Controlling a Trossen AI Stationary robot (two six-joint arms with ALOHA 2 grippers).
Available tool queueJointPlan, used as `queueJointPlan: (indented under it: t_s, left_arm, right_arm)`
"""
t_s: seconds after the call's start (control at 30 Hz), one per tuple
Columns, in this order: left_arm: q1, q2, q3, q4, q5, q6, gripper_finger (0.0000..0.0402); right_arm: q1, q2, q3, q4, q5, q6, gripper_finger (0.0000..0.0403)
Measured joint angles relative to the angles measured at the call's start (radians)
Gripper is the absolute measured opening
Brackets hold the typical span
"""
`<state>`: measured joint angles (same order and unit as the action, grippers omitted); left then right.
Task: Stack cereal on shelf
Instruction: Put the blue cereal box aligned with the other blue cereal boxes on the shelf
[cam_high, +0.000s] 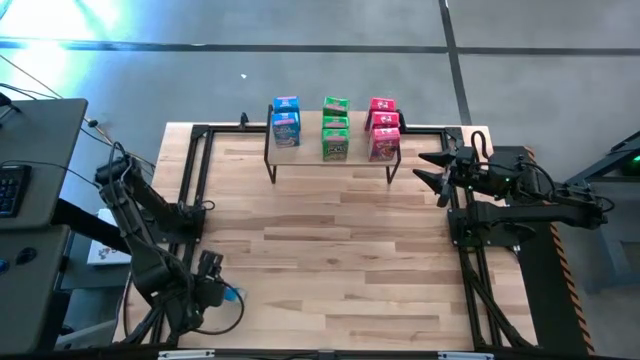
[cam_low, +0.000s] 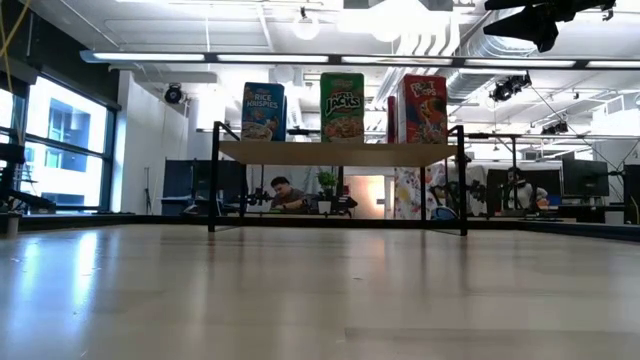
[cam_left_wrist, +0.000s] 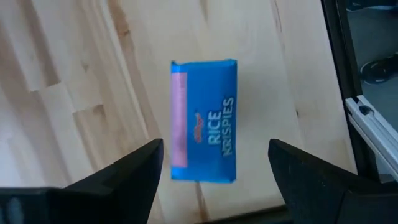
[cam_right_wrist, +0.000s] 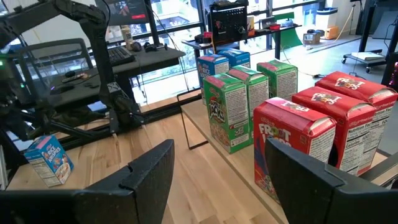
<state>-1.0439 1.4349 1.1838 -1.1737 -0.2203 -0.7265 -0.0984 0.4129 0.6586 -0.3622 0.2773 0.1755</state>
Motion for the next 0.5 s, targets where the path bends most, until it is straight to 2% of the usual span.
queueJointPlan:
  t_s: [0.33, 0.5]
  left_arm:
    - [0.002, 0.000, -0.124, 0.170, -0.011, 0.016, 0.0283]
    - [0.005, 0.000, -0.143, 0.193, -0.011, 0.016, 0.0282]
  right_arm:
    - [0.000, 0.000, 0.000, 0.000, 0.000, 0.000, 0.0242]
    - [0.000, 0.000, 0.000, 0.000, 0.000, 0.000, 0.0242]
